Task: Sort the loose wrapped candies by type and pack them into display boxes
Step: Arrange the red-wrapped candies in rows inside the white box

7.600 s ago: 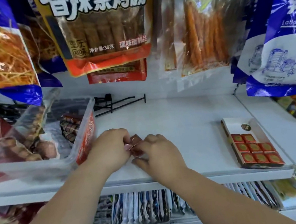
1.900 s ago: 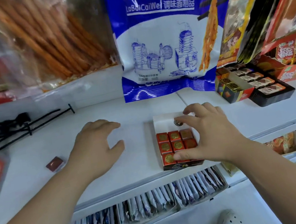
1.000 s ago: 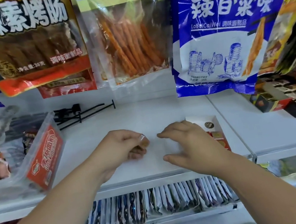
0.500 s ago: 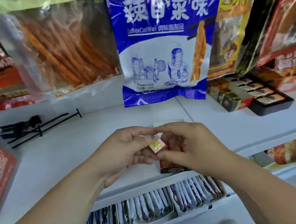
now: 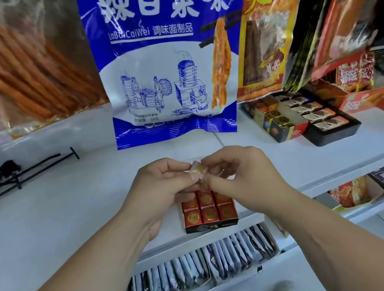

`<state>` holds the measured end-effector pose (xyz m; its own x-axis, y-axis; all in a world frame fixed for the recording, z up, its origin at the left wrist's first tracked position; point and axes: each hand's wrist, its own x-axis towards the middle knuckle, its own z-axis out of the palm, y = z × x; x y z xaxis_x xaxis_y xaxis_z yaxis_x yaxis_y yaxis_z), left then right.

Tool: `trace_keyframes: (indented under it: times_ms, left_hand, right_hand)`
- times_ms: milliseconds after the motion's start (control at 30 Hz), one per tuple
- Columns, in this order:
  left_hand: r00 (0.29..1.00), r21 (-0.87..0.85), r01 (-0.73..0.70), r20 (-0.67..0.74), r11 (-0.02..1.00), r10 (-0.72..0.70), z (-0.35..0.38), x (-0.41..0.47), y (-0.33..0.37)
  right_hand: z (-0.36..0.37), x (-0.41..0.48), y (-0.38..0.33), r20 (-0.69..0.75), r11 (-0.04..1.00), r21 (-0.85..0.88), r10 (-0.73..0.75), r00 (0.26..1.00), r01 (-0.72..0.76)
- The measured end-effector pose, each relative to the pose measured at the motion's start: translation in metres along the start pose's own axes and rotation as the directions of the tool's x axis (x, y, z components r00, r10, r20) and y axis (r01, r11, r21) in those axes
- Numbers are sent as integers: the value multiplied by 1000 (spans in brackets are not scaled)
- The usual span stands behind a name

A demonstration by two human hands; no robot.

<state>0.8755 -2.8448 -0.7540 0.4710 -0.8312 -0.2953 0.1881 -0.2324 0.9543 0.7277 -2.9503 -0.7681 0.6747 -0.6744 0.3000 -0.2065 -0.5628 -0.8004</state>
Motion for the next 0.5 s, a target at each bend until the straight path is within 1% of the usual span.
trace_keyframes:
  times_ms: [67, 133, 167, 200, 233, 267, 300, 333, 400, 500]
  left_hand:
    - [1000, -11, 9, 6, 1000, -9, 4, 3, 0]
    - [1000, -4, 16, 26, 1000, -16, 6, 5, 0]
    - [1000, 31, 9, 21, 999, -9, 6, 6, -1]
    - [1000, 117, -14, -6, 993, 14, 6, 7, -2]
    - [997, 251, -46, -51, 967, 61, 4, 8, -3]
    - [988, 399, -76, -93, 914, 123, 2, 9, -5]
    - [977, 538, -98, -110, 837, 184, -1, 9, -7]
    - [970, 643, -114, -93, 757, 225, -4, 9, -9]
    - [976, 751, -139, -8, 645, 220, -10, 8, -14]
    - [981, 810, -178, 99, 559, 168, -18, 8, -23]
  right_hand:
    - [0, 1, 1, 7, 1000, -9, -5, 1000, 5]
    - [1, 3, 6, 0, 998, -69, -7, 1000, 7]
    - [0, 5, 10, -3, 994, -109, -6, 1000, 6]
    - [-1, 6, 15, -7, 988, -156, 0, 1000, -1]
    - [-3, 8, 20, -12, 979, -205, 14, 1000, -16]
    - [-5, 9, 25, -17, 966, -254, 38, 999, -41]
    - [-6, 11, 30, -20, 952, -298, 64, 998, -68]
    - [-7, 13, 35, -19, 939, -333, 86, 996, -87]
    - [-5, 16, 41, 2, 921, -379, 104, 995, -95]
    - [3, 21, 44, 42, 890, -452, 97, 994, -68]
